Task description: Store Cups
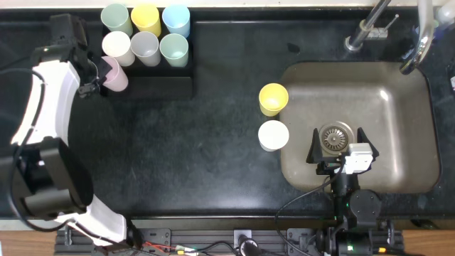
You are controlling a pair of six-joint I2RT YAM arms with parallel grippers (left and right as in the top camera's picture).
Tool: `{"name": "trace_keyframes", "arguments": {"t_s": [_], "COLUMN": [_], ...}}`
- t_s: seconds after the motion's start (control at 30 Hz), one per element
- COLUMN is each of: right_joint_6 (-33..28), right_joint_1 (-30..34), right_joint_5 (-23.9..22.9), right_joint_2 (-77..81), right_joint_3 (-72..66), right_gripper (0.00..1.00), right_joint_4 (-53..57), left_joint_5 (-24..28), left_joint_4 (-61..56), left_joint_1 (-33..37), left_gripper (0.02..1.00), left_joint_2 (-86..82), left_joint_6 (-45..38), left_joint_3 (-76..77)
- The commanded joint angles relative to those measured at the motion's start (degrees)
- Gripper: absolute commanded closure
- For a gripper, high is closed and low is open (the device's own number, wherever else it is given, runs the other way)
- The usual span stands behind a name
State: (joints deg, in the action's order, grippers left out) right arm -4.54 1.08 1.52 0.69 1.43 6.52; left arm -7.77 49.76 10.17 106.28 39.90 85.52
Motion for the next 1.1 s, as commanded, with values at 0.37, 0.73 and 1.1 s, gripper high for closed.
{"name": "trace_keyframes", "arguments": {"t_s": [0.37, 0.73, 1.1], "right_joint_6": [-0.2, -0.2, -0.2], "right_joint_1": [-0.22, -0.22, -0.22], "right_joint_5": [0.35, 0.35, 0.35], "right_joint_2": [-0.48, -0.48, -0.48], "right_joint_3": [-0.28, -0.28, -0.28], "right_gripper": [0.005, 0.003, 0.003], "right_joint_4": [-0.33, -0.33, -0.33], "left_joint_5": [-2.73, -0.83, -0.02], "left_joint_4": [-2.51, -4.74, -3.98], "left_joint_1": [0.2, -0.17, -0.26], "left_gripper": [0.982, 0.551, 0.042], "left_joint_2": [0.59, 0.59, -1.86], "left_joint_6": [-0.61, -0.66, -0.96], "left_joint_3": [-2.73, -4.15, -4.13]}}
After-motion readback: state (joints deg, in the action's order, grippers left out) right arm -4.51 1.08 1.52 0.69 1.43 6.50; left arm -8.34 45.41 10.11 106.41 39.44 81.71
